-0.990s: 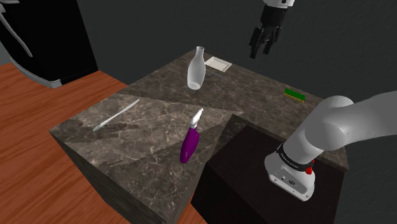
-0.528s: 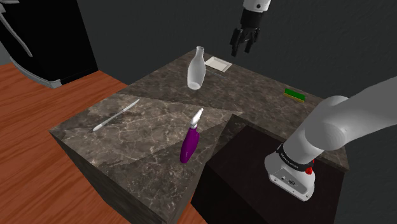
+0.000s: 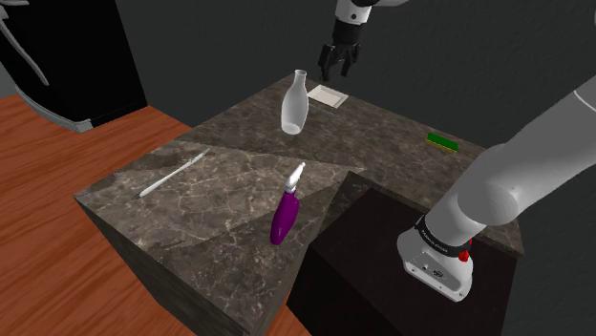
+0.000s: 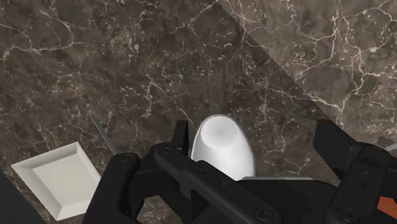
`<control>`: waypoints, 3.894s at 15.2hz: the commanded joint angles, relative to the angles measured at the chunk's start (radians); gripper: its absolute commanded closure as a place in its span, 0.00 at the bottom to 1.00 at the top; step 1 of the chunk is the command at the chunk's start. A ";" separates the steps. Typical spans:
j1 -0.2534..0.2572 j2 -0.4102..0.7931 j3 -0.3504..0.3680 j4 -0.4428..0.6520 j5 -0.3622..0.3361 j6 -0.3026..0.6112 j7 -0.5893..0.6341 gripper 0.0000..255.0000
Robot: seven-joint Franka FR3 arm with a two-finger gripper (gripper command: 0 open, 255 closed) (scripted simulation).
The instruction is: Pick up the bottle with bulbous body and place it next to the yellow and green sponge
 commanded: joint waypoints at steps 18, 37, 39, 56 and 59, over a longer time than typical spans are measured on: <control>-0.011 0.435 -0.008 0.316 0.044 0.180 -0.039 0.00; -0.011 0.427 -0.008 0.333 0.043 0.156 -0.038 1.00; -0.011 0.420 -0.009 0.351 0.042 0.131 -0.038 1.00; -0.036 0.303 -0.029 0.379 0.037 -0.014 -0.079 1.00; -0.061 0.221 -0.050 0.274 0.032 0.008 -0.126 1.00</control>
